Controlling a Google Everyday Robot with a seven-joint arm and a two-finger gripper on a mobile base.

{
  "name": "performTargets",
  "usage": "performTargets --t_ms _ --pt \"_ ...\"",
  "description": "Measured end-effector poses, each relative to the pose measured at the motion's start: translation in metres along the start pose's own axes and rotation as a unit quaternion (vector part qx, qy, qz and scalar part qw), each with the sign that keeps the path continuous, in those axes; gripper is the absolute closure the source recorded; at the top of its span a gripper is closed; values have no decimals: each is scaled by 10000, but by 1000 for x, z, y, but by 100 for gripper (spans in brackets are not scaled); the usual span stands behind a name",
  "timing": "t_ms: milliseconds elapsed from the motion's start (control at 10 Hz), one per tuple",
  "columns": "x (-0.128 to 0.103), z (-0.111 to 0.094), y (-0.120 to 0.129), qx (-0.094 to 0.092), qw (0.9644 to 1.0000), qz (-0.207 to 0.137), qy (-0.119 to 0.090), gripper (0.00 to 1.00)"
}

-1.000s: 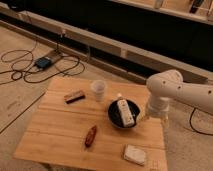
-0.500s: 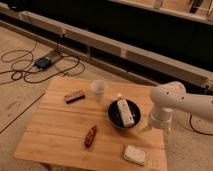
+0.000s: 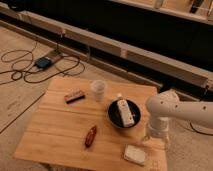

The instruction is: Wipe the white sponge on the table

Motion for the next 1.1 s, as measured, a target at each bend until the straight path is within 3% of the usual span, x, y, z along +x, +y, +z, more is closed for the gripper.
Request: performTargets --t_ms 200,600,1100 --pt "8 6 9 74 9998 -147 60 20" --pt "25 12 55 64 9979 -597 237 20" --pt "19 22 95 117 9959 -869 228 20"
